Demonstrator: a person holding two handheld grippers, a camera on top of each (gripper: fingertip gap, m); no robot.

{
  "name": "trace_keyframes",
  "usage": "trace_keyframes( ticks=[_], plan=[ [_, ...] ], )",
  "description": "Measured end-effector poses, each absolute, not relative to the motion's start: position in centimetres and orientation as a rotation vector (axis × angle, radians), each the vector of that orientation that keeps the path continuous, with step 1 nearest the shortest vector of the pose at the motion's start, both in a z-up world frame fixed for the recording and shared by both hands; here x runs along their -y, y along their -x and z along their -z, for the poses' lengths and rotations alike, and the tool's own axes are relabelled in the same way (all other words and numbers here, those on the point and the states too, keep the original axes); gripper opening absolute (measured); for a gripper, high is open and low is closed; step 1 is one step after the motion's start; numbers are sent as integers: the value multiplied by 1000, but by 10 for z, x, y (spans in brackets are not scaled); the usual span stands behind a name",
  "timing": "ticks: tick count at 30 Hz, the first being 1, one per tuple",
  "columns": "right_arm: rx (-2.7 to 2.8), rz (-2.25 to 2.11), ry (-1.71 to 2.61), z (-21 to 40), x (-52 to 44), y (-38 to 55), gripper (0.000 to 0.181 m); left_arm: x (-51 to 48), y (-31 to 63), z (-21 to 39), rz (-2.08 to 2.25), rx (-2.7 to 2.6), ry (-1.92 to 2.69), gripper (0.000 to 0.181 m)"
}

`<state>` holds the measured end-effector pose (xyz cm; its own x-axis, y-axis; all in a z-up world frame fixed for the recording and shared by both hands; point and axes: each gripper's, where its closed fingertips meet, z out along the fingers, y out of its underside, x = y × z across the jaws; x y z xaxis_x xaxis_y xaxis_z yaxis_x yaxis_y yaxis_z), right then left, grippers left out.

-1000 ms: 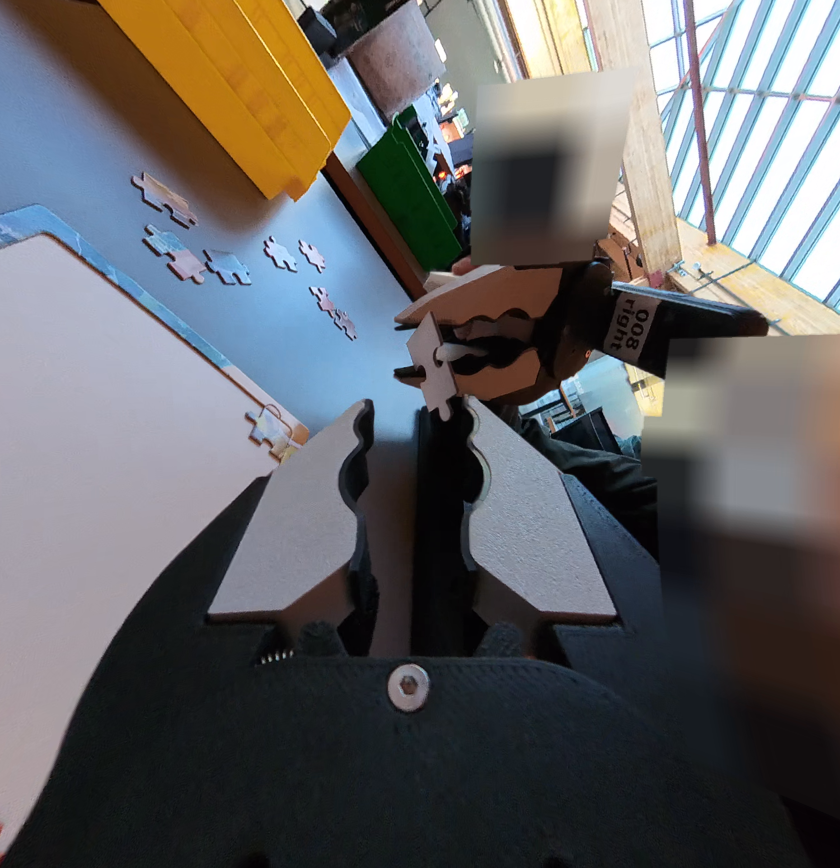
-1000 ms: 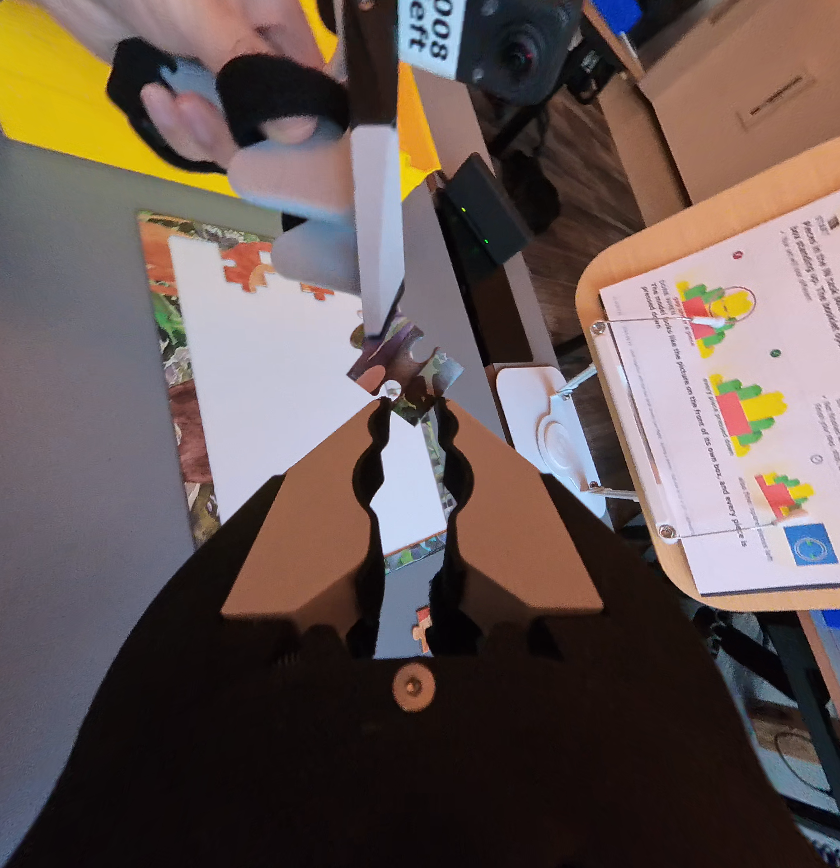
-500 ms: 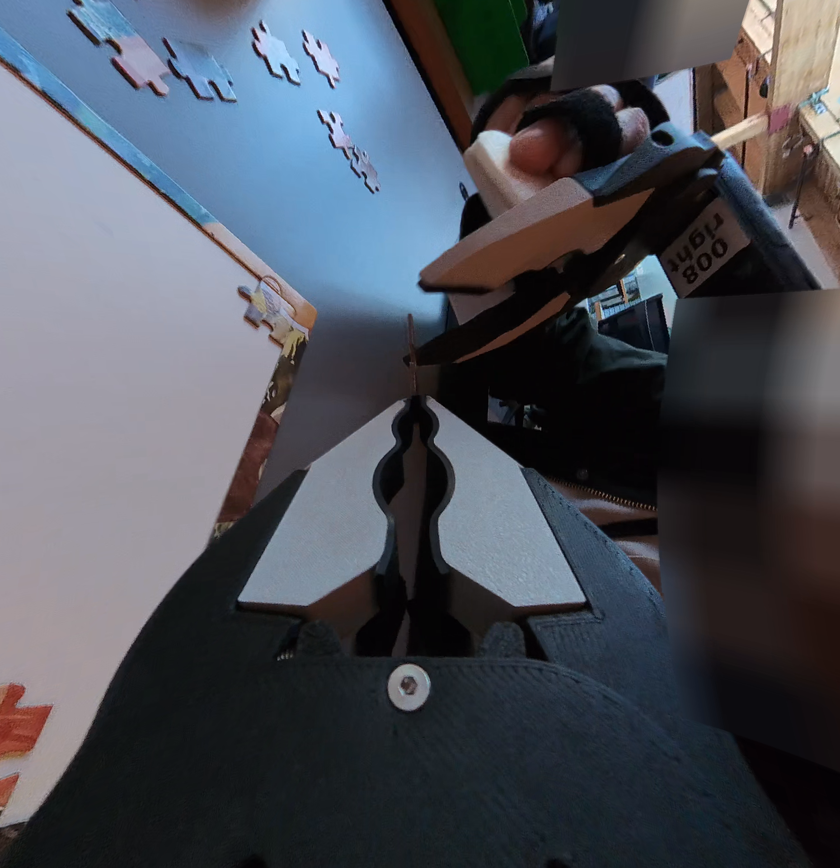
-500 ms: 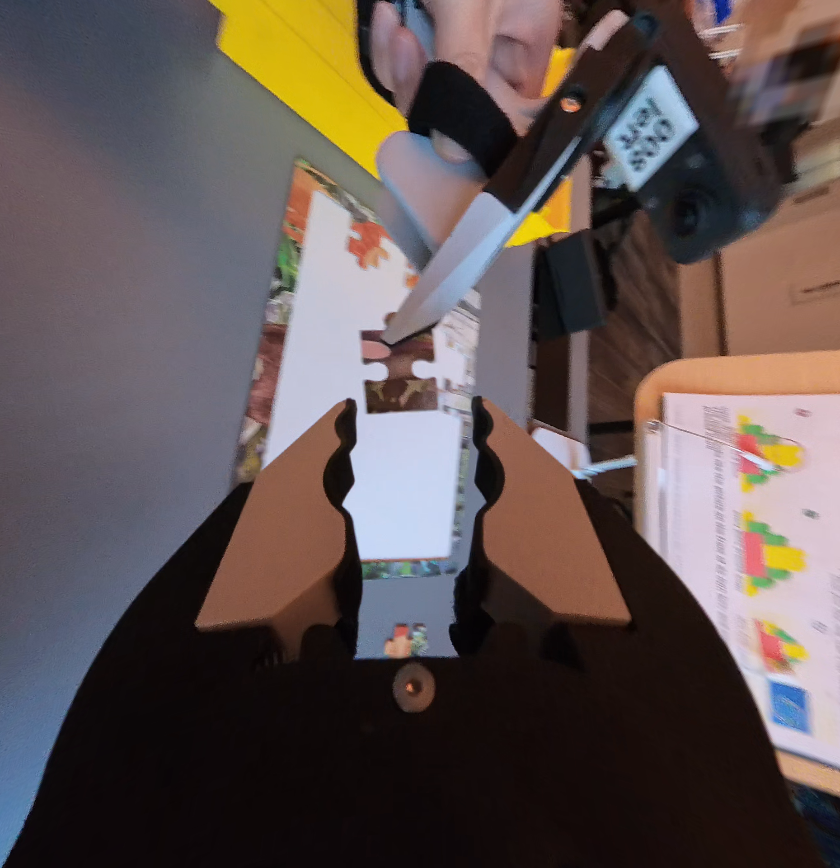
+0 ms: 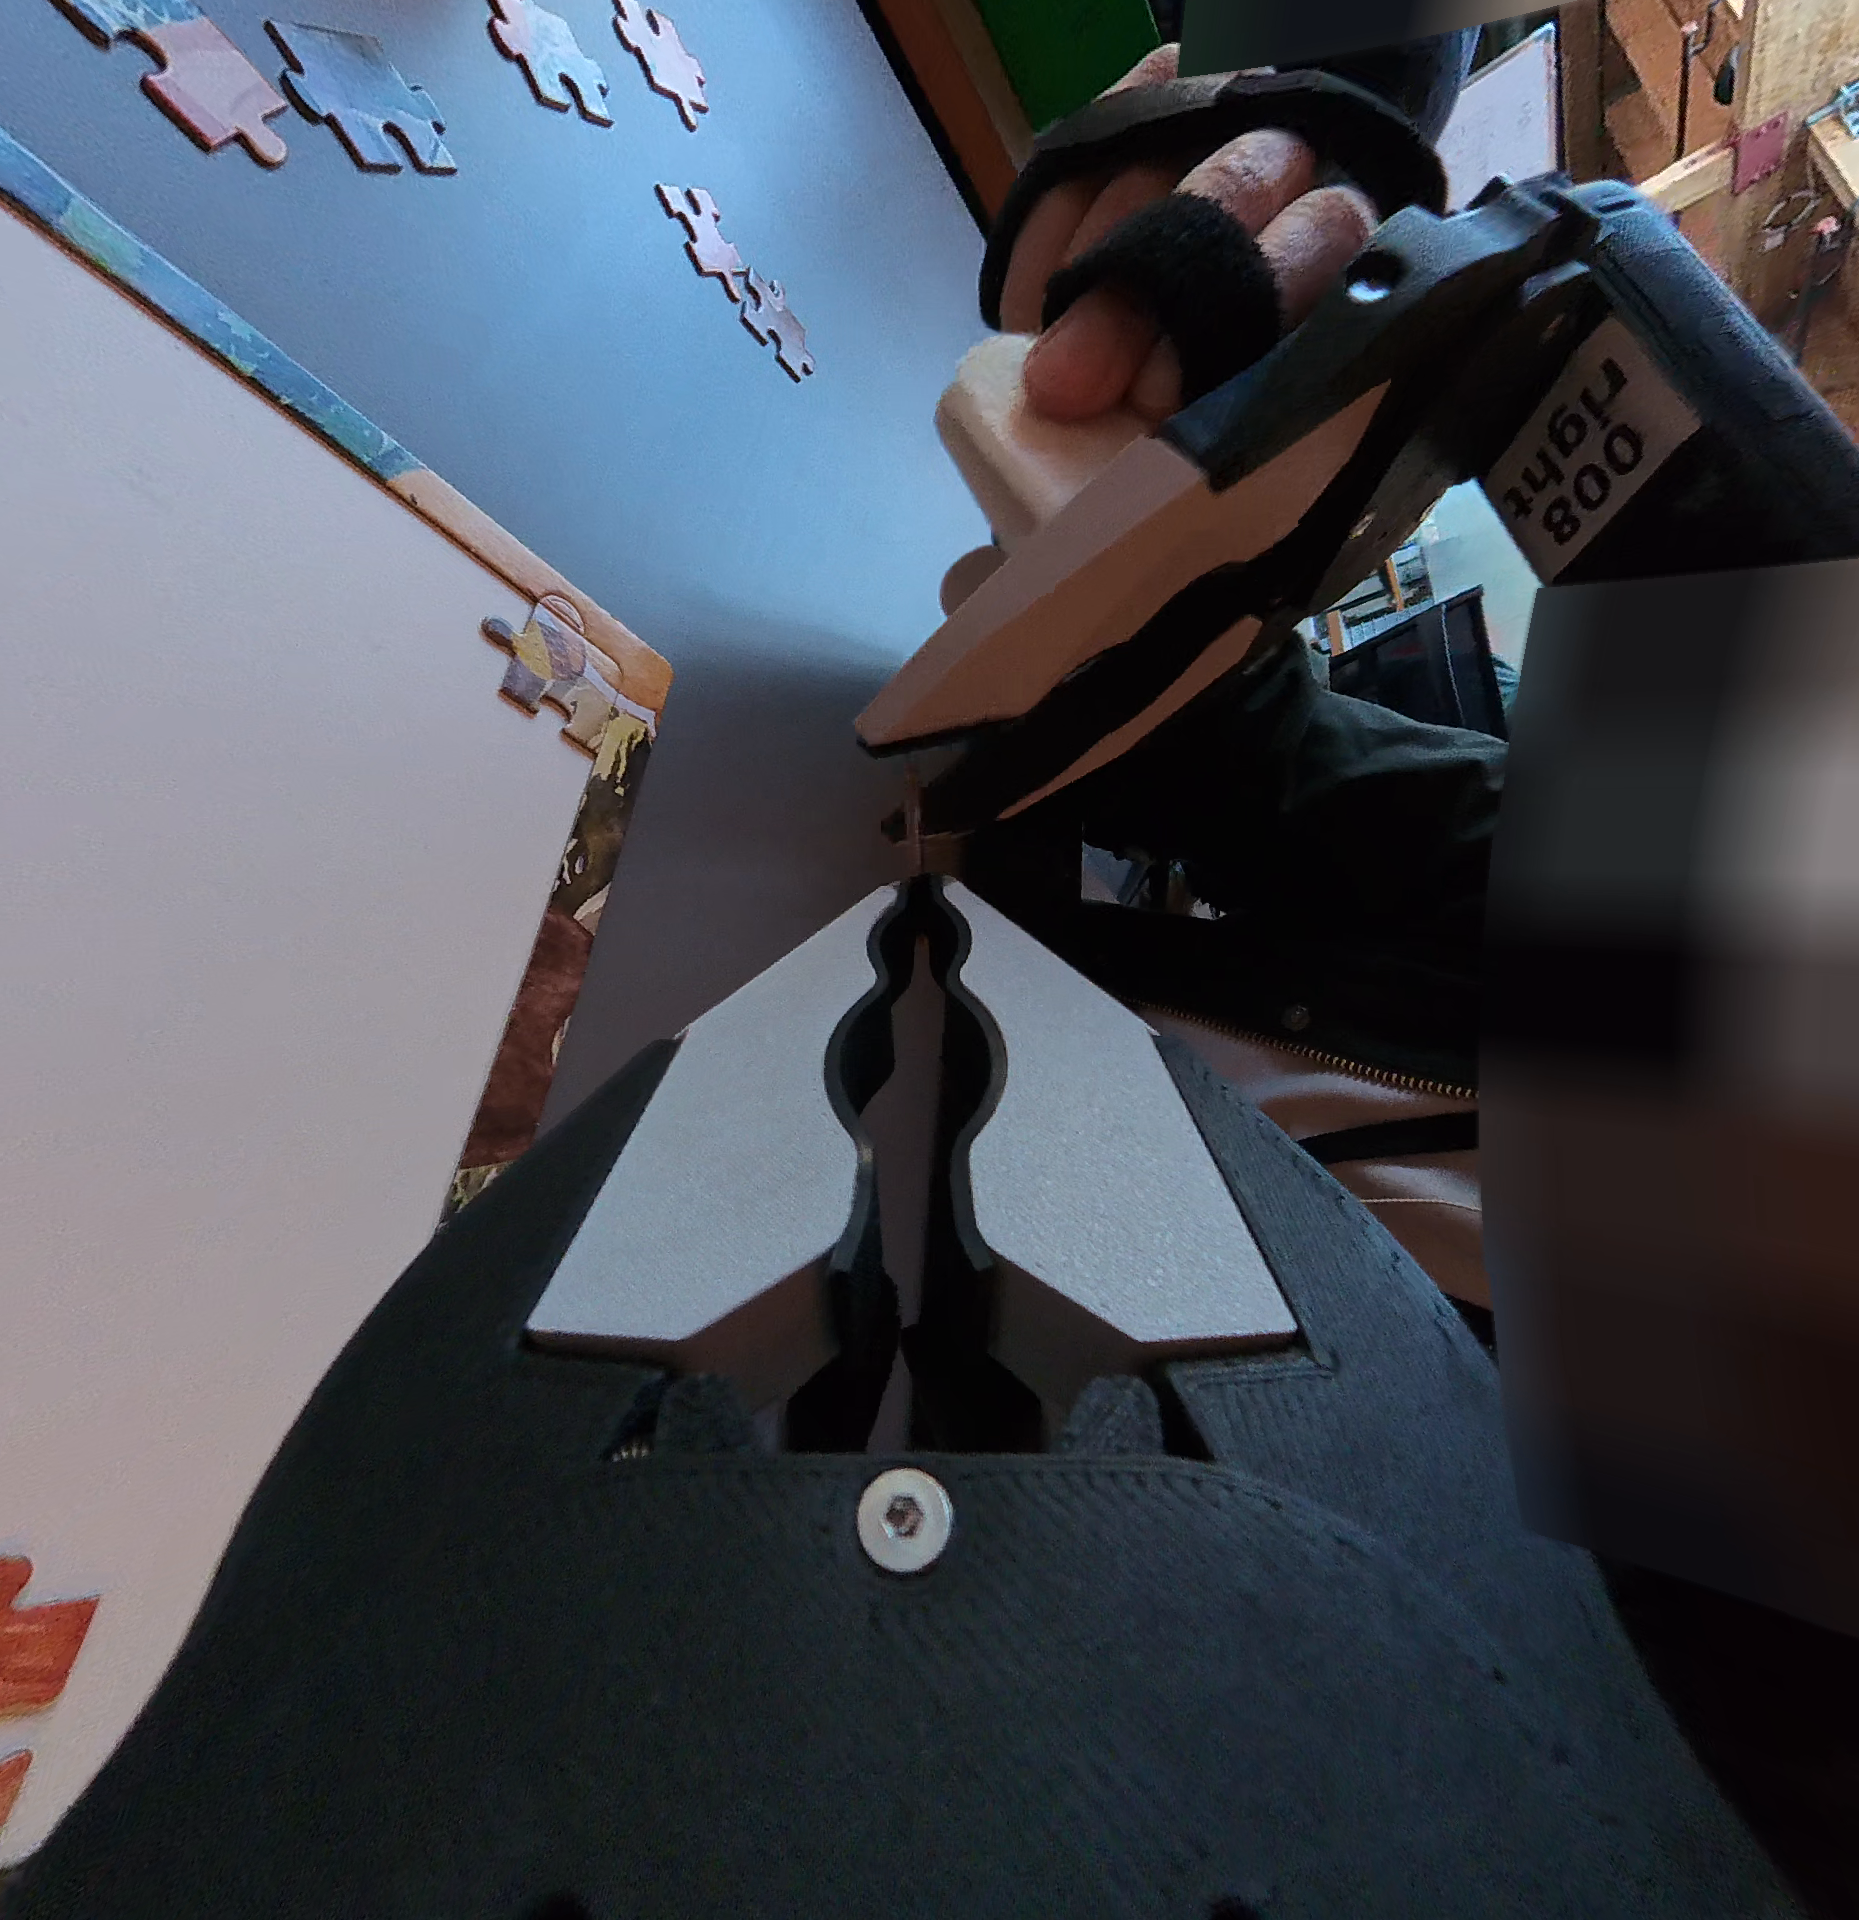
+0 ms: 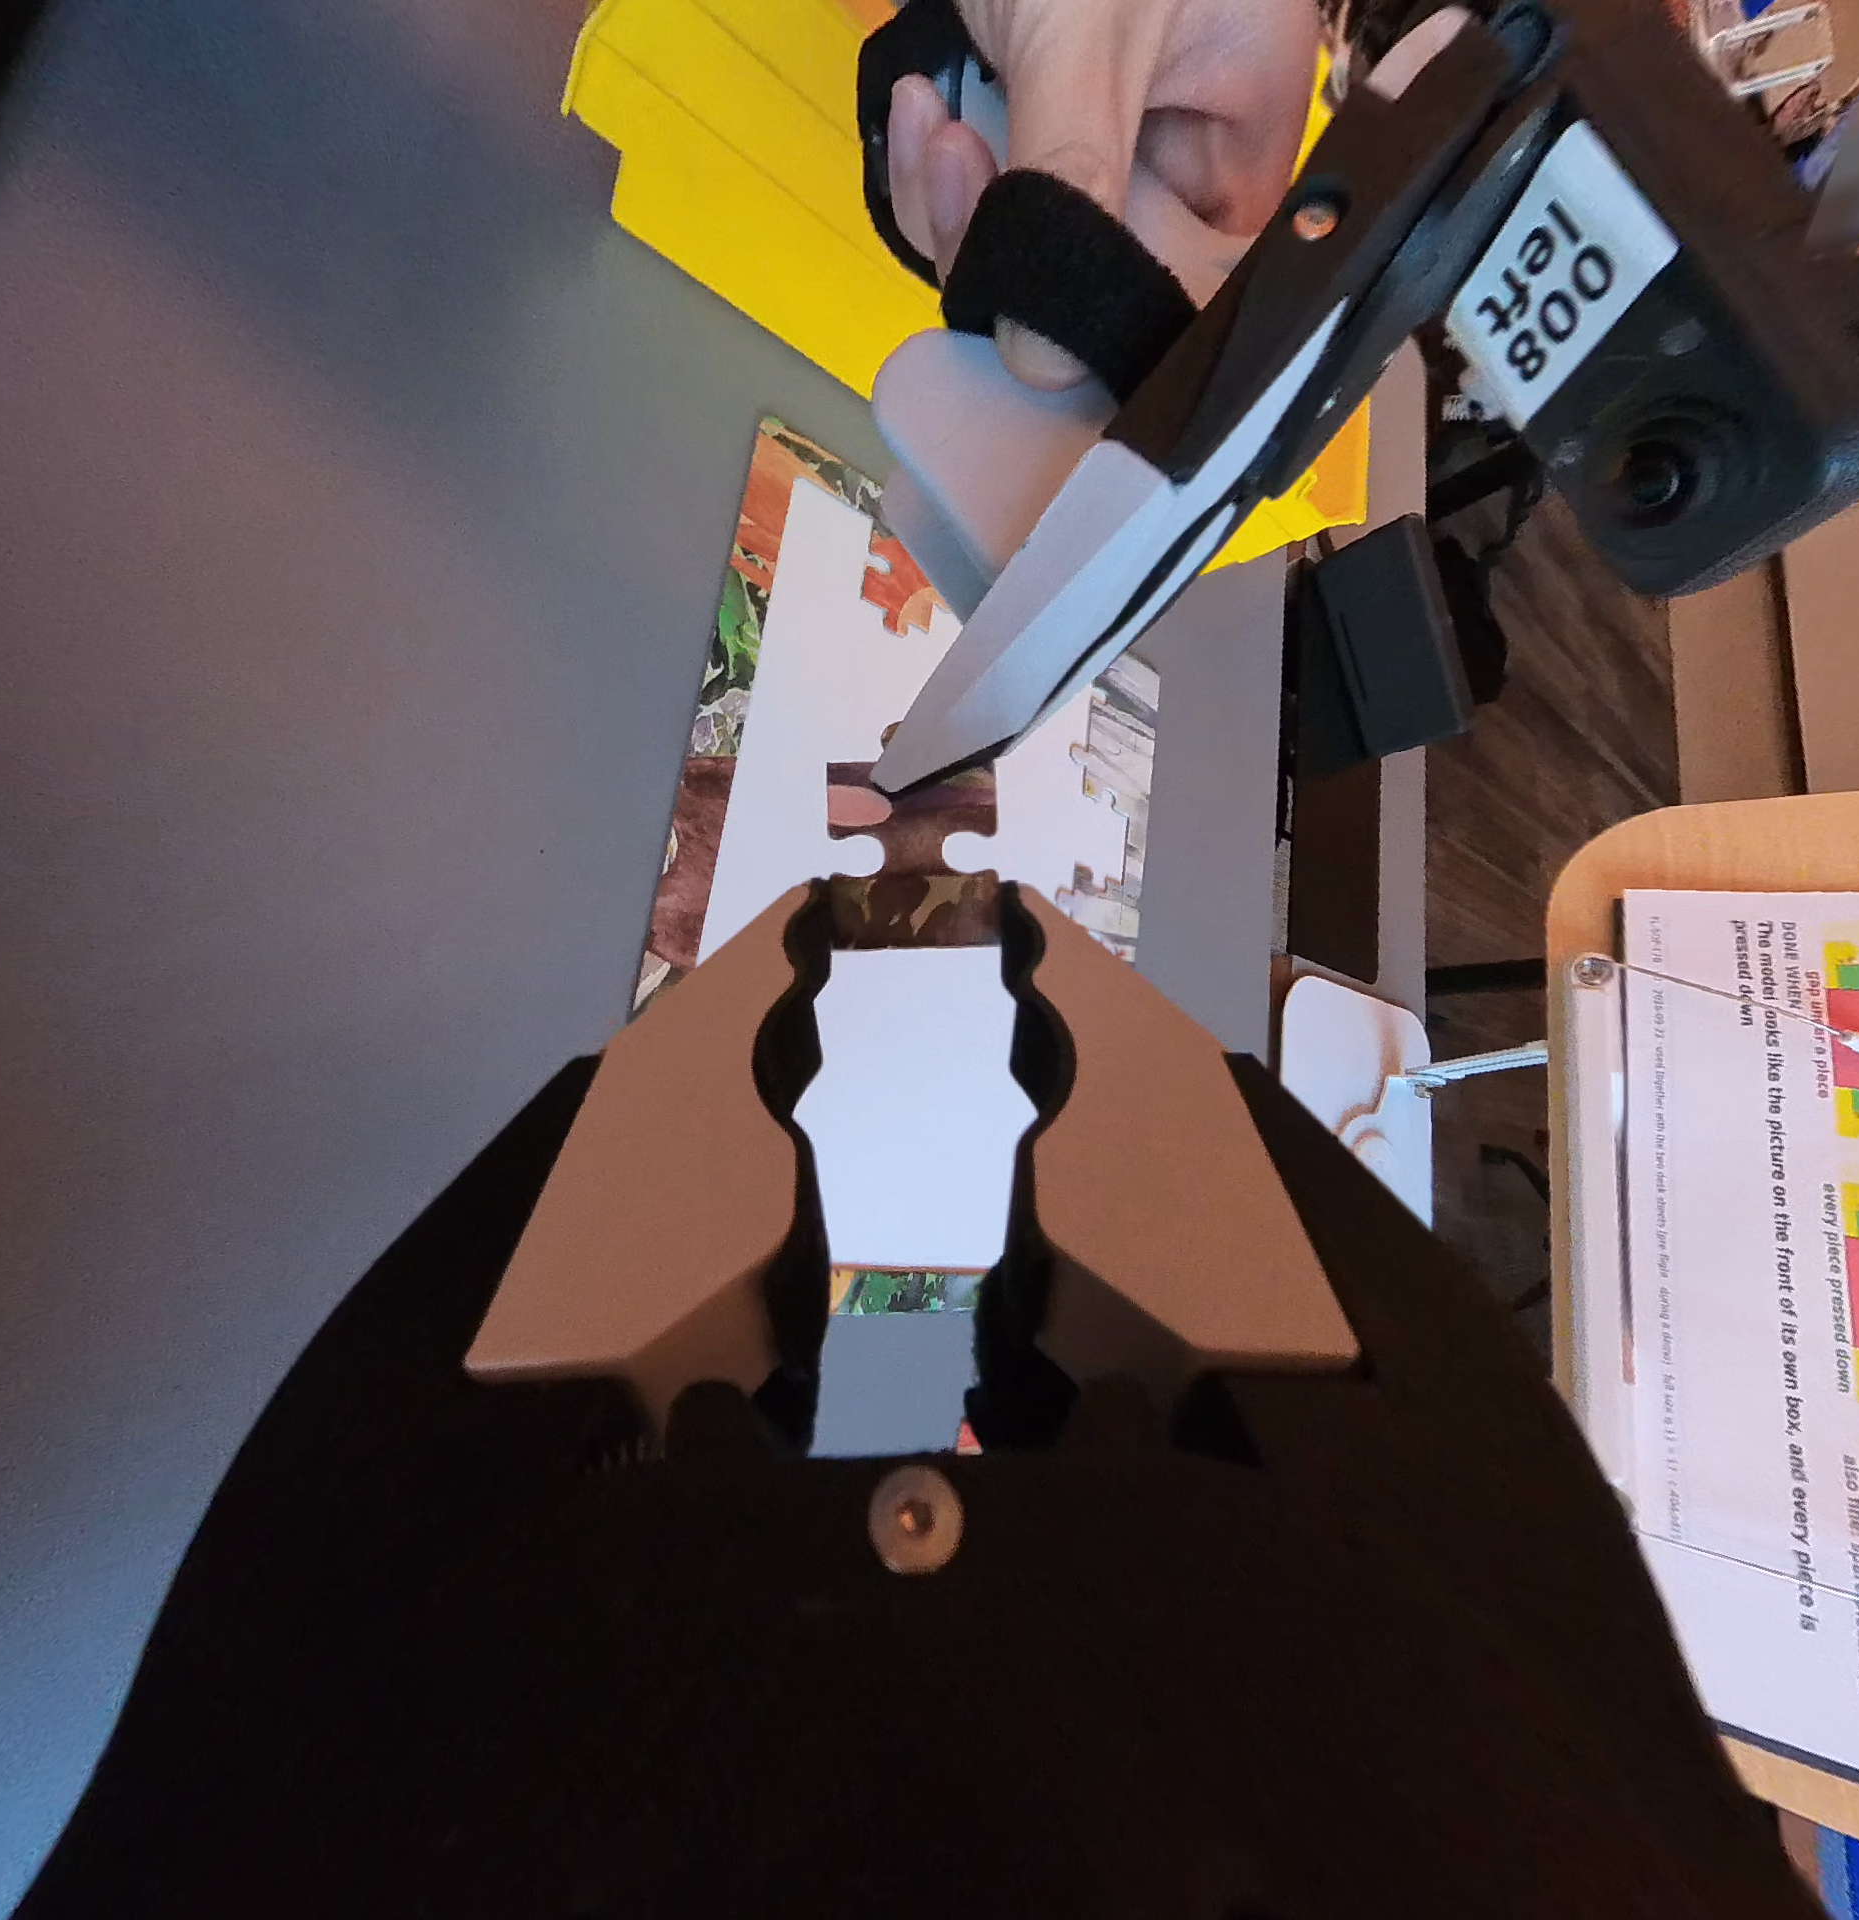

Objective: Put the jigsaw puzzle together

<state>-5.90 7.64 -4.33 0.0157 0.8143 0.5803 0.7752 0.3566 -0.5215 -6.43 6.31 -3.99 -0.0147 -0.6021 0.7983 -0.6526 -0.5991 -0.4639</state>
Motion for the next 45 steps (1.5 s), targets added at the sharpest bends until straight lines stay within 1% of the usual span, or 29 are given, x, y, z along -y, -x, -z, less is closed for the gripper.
trace_keyframes(
  ticks=[4, 5, 6, 8, 11, 13, 17, 19, 20, 21, 22, 26, 29, 34, 37, 45],
  plan=[
    [1741, -74, 1440, 47, -79, 56, 32, -67, 62, 42, -1714, 1371, -2202, 2],
    [1720, -85, 1466, 49, -85, 51, 32, -74, 62, 45, -1699, 1334, -2260, 21],
    [1702, -108, 1526, 57, -92, 42, 32, -83, 63, 52, -1660, 1312, -2339, 33],
    [1655, -204, 1732, 89, -107, 20, 32, -98, 67, 56, -1642, 1277, -2434, 39],
    [1580, -320, 1981, 137, -123, -7, 33, -100, 69, 52, -1679, 1234, -2421, 33],
    [1571, -350, 2045, 152, -126, -15, 33, -97, 68, 53, -1660, 1257, -2414, 32],
    [1543, -323, 2057, 161, -134, -28, 33, -94, 65, 60, -1616, 1269, -2409, 31],
    [1504, -306, 2068, 157, -140, -35, 45, -99, 64, 73, -1531, 1269, -2476, 30],
    [1481, -307, 2067, 153, -142, -39, 46, -102, 64, 83, -1464, 1278, -2524, 31],
    [1449, -312, 2058, 148, -144, -42, 45, -104, 63, 93, -1388, 1299, -2563, 30],
    [1404, -319, 2053, 143, -148, -45, 40, -104, 61, 102, -1326, 1331, -2583, 29],
    [1301, -437, 2060, 133, -150, -39, 26, -99, 51, 127, -1203, 1440, -2584, 12],
    [1347, -487, 2070, 139, -143, -26, 26, -103, 53, 143, -1084, 1479, -2621, 3],
    [1469, -403, 2083, 162, -140, -23, 25, -99, 61, 164, -937, 1468, -2606, 0],
    [1442, -434, 2104, 163, -140, -25, 21, -97, 61, 164, -972, 1408, -2595, 0],
    [1419, -436, 2086, 163, -145, -32, 21, -97, 60, 164, -989, 1390, -2585, 0]
  ],
)
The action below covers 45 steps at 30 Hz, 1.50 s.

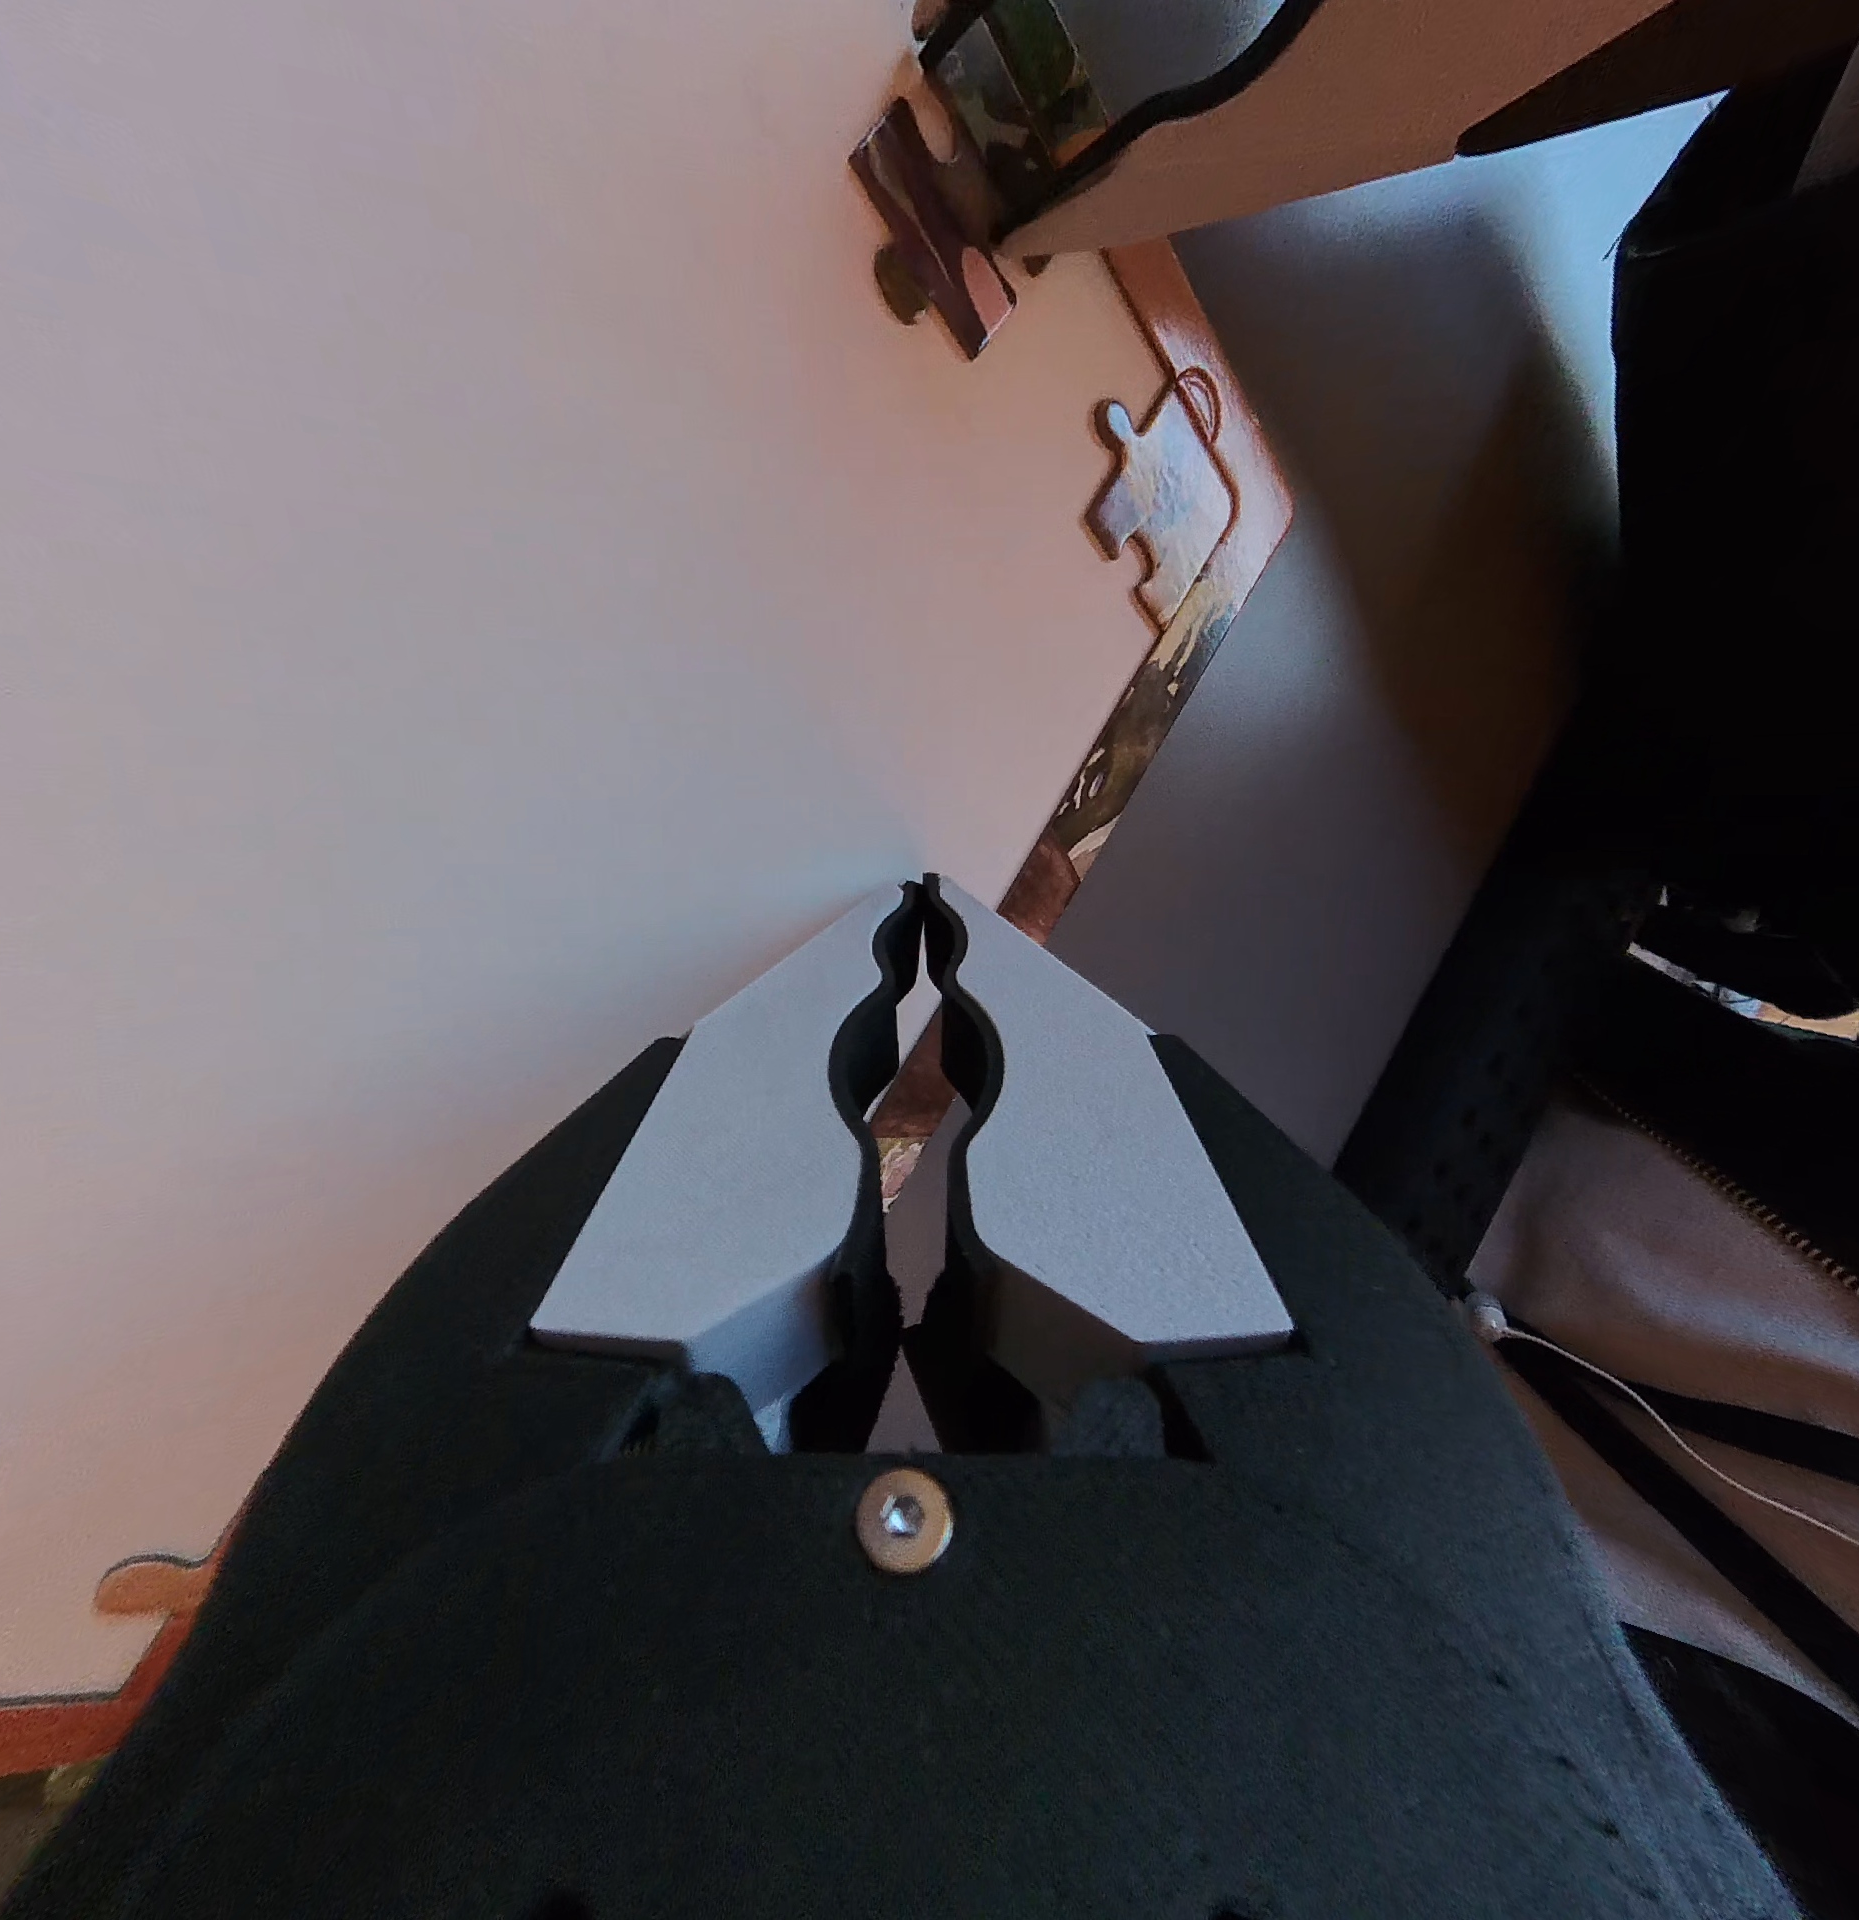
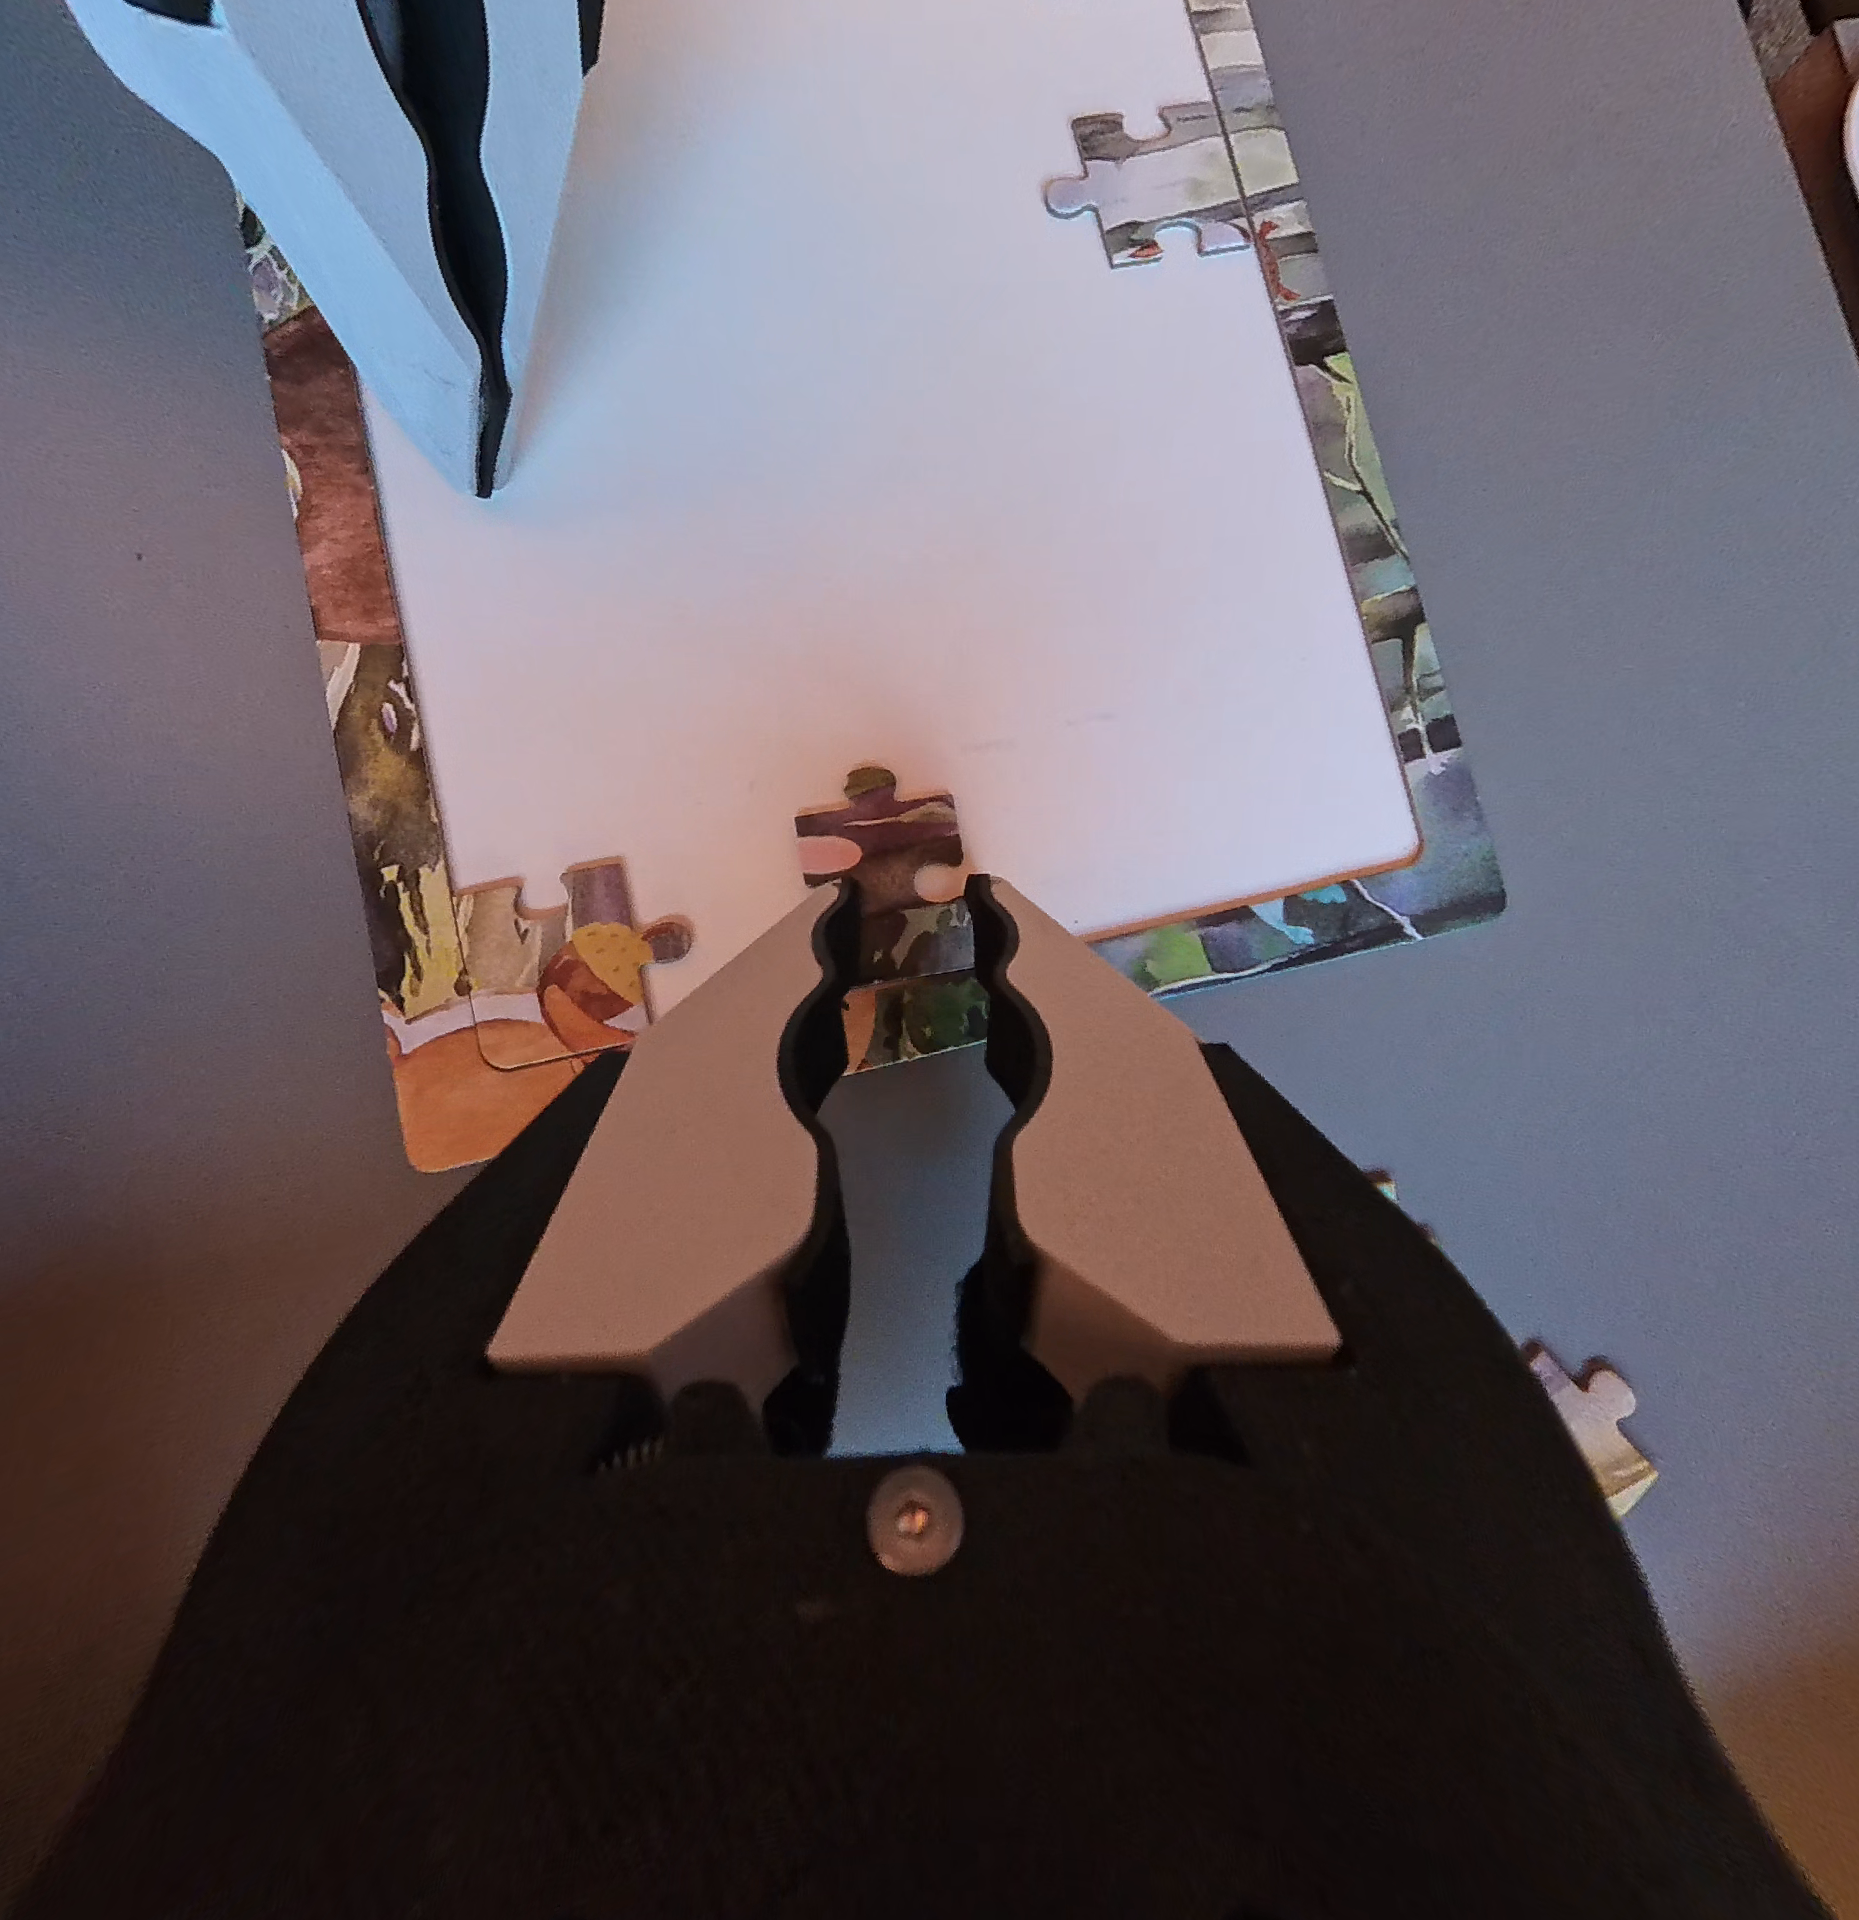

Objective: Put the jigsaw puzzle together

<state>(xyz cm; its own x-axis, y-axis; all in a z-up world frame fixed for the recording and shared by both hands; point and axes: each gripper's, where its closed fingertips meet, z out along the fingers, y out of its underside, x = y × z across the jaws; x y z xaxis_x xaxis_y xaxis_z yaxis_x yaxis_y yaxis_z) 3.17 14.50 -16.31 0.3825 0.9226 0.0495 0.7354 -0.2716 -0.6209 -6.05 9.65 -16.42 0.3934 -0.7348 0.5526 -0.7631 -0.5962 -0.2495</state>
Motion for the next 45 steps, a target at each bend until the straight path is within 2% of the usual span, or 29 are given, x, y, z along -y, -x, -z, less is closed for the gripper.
trace_keyframes(
  ticks=[5, 11, 29, 34, 36, 38, 42, 45],
  plan=[
    [1441, -415, 2048, 162, -147, -32, 25, -97, 60, 164, -994, 1378, -2586, 0],
    [1512, -370, 1970, 161, -144, -31, 20, -98, 60, 164, -999, 1374, -2583, 0],
    [1405, -415, 1963, 140, -147, -43, 22, -98, 59, 164, -1023, 1334, -2572, 0],
    [1465, -387, 2009, 156, -144, -34, 38, -98, 59, 164, -1027, 1327, -2571, 0],
    [1472, -370, 2012, 159, -145, -34, 38, -98, 59, 164, -1027, 1326, -2571, 0],
    [1458, -397, 2029, 160, -144, -35, 36, -98, 59, 164, -1029, 1325, -2570, 0],
    [1453, -411, 2034, 161, -144, -41, 20, -98, 59, 164, -1029, 1324, -2571, 0],
    [1445, -426, 2036, 162, -144, -41, 20, -98, 59, 164, -1031, 1322, -2571, 0]
  ],
)
